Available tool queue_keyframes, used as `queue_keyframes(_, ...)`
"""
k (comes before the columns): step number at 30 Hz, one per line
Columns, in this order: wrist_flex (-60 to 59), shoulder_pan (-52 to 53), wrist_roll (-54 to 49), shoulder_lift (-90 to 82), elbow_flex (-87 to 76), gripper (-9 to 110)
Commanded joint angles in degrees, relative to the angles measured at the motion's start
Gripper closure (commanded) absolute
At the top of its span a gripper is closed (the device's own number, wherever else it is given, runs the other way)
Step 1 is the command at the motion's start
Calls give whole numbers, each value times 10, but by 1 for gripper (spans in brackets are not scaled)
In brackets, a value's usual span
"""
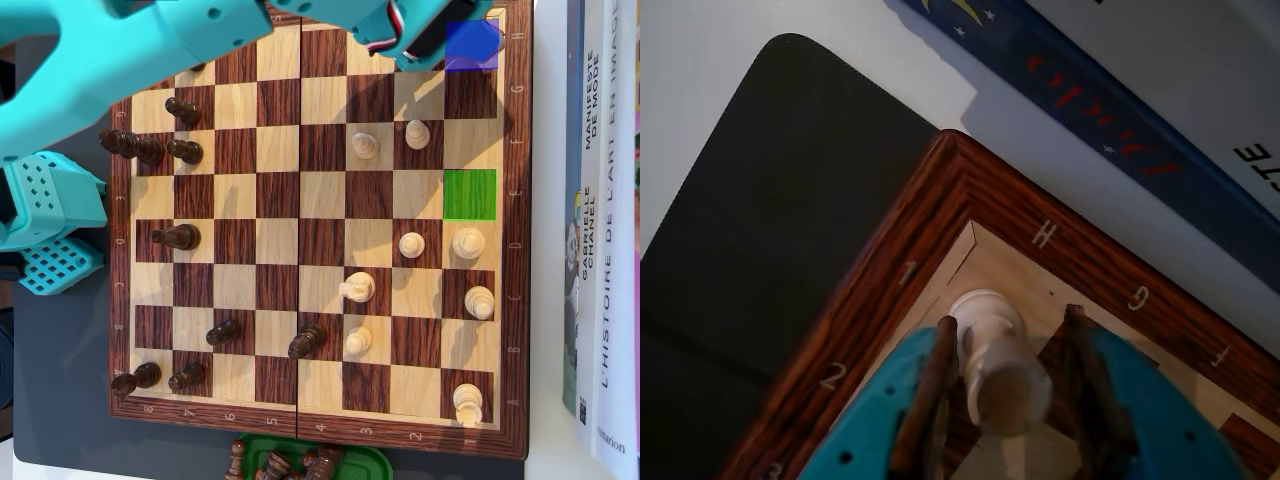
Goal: Play chess
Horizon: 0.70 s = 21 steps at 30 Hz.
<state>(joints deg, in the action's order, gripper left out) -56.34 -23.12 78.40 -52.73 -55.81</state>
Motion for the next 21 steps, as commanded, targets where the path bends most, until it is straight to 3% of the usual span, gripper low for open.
queue_keyframes(1,4,4,4,-10,32,86)
queue_keyframes(9,4,4,1,-10,32,97)
queue_keyframes(21,-1,13,3,-11,51,97)
